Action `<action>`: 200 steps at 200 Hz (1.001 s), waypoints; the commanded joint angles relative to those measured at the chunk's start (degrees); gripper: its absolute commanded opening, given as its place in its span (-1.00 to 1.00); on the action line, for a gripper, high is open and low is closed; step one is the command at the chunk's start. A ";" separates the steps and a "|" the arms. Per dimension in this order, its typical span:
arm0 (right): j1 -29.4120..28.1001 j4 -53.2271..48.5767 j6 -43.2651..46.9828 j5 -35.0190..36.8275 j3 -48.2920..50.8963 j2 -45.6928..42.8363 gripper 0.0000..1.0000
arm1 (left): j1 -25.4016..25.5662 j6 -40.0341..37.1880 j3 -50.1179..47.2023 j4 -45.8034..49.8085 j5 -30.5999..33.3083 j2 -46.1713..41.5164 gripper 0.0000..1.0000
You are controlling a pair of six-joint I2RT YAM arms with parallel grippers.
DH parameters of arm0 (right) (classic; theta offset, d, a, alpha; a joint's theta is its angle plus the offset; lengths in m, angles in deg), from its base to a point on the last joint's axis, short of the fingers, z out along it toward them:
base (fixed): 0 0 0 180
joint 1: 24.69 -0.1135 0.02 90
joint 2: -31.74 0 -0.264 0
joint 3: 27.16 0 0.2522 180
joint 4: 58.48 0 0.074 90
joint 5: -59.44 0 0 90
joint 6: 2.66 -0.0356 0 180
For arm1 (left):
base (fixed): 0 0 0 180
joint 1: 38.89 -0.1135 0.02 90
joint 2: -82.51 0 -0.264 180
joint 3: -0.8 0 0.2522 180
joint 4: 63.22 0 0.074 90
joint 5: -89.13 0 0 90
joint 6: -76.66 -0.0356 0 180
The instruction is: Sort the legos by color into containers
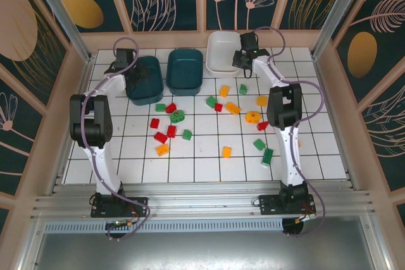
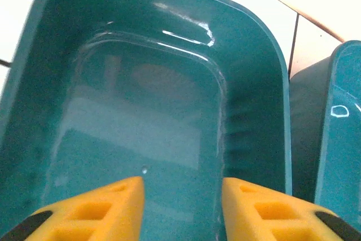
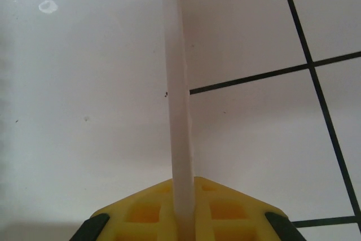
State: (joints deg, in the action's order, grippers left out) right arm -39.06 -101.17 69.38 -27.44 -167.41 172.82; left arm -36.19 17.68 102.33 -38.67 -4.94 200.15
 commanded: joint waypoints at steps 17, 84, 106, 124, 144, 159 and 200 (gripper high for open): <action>0.04 1.95 0.83 0.75 6.48 -3.18 -1.00 | 0.07 -3.60 8.99 4.50 -0.06 9.09 -0.45; -0.94 5.04 2.42 -0.35 15.27 -7.74 -1.00 | 0.11 -7.88 14.30 2.52 -5.58 16.13 -0.47; -2.09 5.75 3.07 -0.22 17.99 -9.55 -1.00 | 0.11 -9.37 17.13 2.75 -8.33 18.58 -0.47; -2.63 6.45 3.10 -0.64 19.63 -10.18 -1.00 | 0.11 -9.99 18.46 2.26 -10.33 19.77 -0.48; -2.78 6.94 2.77 -0.87 20.98 -10.53 -1.00 | 0.11 -10.74 19.16 1.28 -12.57 20.46 -0.49; -2.83 7.32 2.57 -1.23 21.90 -10.85 -1.00 | 0.15 -11.54 20.00 1.18 -14.20 20.92 -0.49; -3.15 7.99 2.15 -1.68 24.05 -12.36 -1.00 | 0.82 -15.88 22.15 1.28 -16.51 21.66 -0.49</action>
State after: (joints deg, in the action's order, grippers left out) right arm -41.62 -92.82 71.11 -28.05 -146.04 163.42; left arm -35.93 6.01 122.06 -36.37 -18.23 220.46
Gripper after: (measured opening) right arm 0.100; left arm 0.253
